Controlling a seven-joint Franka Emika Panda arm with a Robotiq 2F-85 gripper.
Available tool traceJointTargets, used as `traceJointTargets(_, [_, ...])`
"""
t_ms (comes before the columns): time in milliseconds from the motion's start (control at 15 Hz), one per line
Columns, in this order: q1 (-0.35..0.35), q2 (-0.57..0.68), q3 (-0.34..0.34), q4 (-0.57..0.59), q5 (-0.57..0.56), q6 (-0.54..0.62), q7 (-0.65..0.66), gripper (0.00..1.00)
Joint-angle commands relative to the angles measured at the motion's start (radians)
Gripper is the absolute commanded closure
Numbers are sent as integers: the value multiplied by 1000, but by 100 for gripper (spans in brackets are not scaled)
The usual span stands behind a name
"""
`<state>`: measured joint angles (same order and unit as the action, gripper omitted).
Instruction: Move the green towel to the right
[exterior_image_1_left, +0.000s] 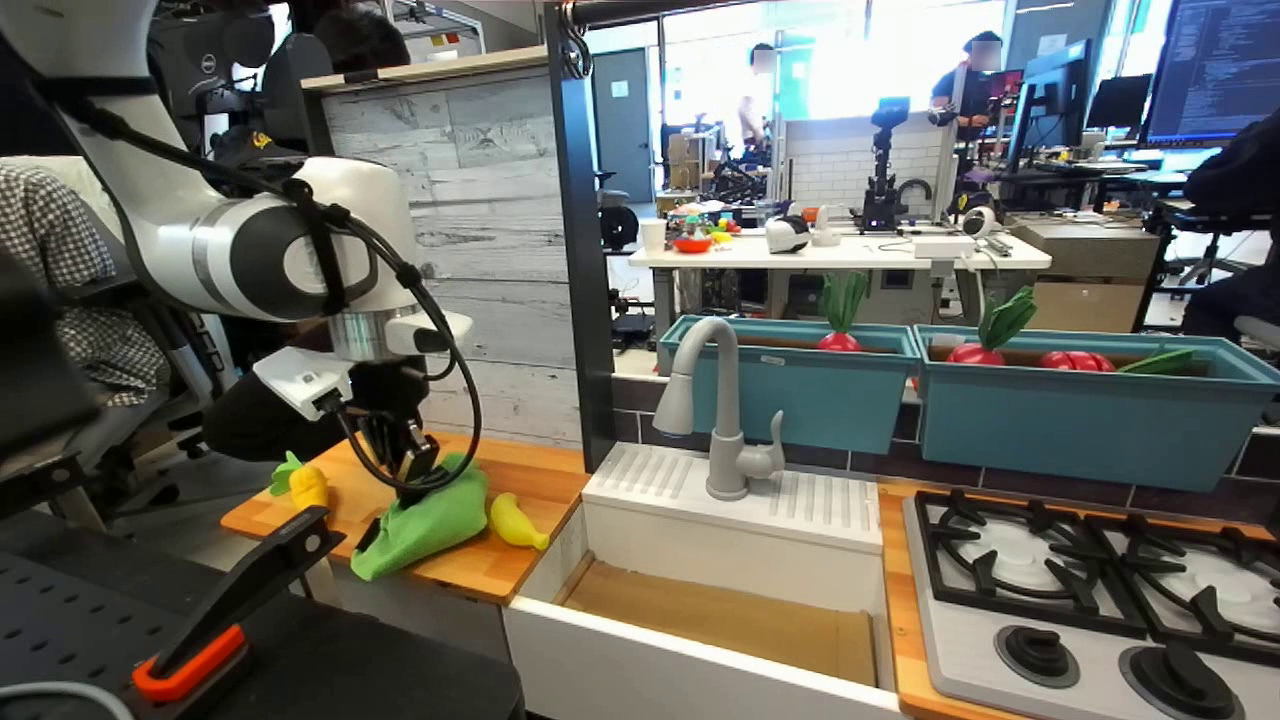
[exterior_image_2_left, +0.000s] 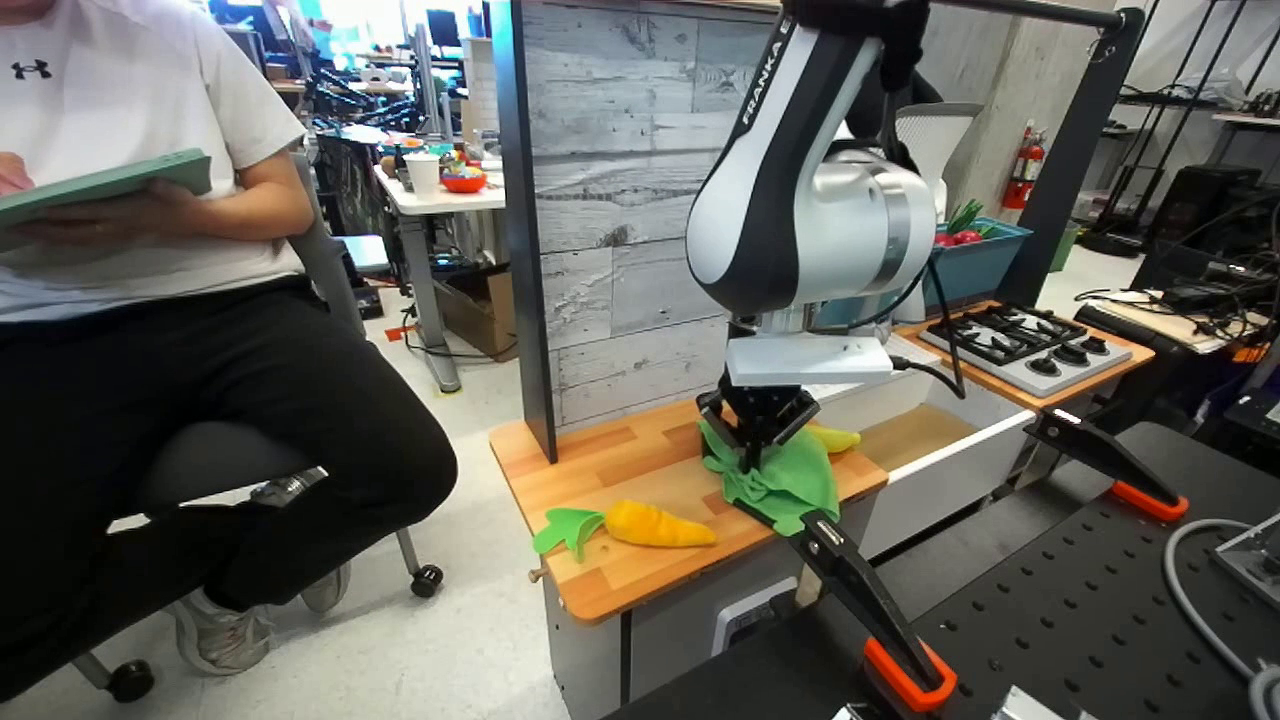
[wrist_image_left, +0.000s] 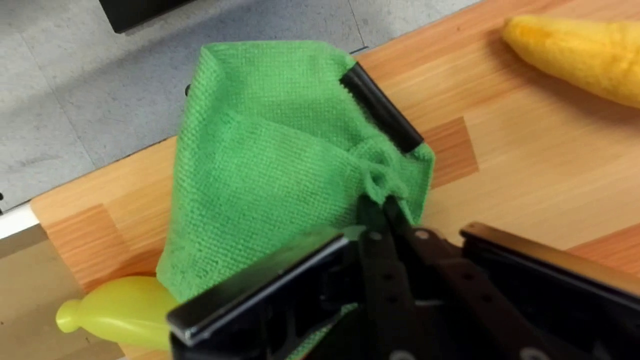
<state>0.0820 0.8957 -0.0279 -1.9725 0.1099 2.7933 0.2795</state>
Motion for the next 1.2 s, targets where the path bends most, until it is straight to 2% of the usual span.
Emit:
traceJointTargets(0, [-4, 28, 0, 45, 10, -57, -12, 72])
traceJointTargets(133, [-4, 19, -8, 43, 7, -72, -13, 63])
traceJointTargets(467, [13, -1, -24, 49, 6, -86, 9, 27])
traceJointTargets(667, [47, -25, -48, 53, -4, -73, 39, 3])
traceJointTargets(933, [107, -77, -83, 57, -18, -82, 85, 0])
traceJointTargets(1133, [126, -135, -76, 39, -19, -106, 88, 0])
